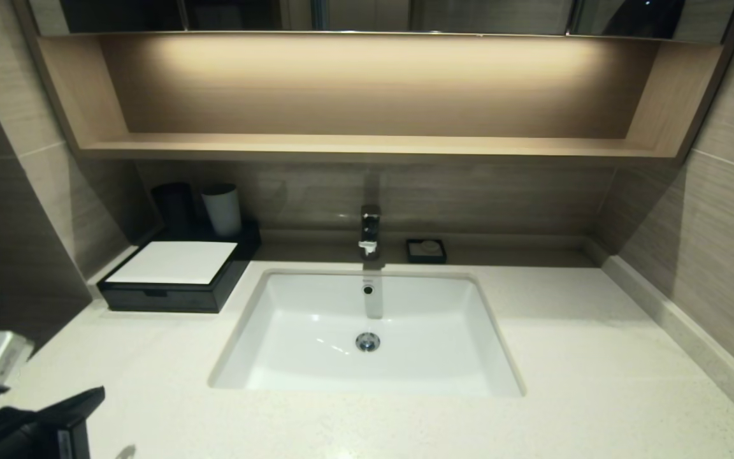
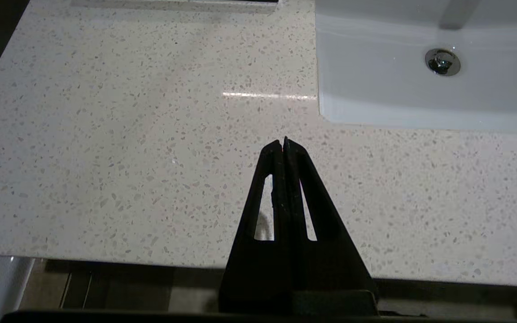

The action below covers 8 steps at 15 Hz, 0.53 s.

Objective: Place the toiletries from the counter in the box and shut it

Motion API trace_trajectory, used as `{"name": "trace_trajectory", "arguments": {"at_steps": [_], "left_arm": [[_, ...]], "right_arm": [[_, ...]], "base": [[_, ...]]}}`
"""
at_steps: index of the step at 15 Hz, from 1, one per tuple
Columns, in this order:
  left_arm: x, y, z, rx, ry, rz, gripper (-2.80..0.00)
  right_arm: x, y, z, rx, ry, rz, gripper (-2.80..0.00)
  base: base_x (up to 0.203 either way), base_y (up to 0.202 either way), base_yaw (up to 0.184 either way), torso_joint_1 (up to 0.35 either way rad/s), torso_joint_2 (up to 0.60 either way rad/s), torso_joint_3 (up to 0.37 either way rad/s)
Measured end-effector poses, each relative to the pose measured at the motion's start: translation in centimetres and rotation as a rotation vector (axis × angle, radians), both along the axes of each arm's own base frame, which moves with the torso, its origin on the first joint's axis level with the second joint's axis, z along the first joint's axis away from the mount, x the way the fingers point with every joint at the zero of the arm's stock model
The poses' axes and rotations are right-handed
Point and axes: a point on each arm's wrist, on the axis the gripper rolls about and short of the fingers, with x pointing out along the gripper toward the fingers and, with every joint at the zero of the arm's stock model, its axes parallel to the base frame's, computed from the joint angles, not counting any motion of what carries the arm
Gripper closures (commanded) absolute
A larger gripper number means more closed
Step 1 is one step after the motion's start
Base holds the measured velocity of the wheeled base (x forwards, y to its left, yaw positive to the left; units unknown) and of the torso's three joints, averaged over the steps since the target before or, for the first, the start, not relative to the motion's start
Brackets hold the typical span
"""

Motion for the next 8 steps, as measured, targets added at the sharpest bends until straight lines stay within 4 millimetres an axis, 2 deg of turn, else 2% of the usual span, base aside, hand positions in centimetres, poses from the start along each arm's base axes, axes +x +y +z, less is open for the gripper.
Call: {"name": "trace_trajectory", "arguments": {"at_steps": [5,8], "left_arm": [[-3.4,0.3,-1.3,0.007,0.046,-0.002,0.00],[-5.2,0.6,-1.0,0.007,0.039,0.002,0.00]], "right_arm": [[0.0,0.0,0.0,0.000,0.000,0.000,0.00],[0.0,0.0,0.0,0.000,0.000,0.000,0.00]], "base": [[0.000,0.000,0.000,0.000,0.00,0.000],[0.000,0.000,0.000,0.000,0.00,0.000]]}}
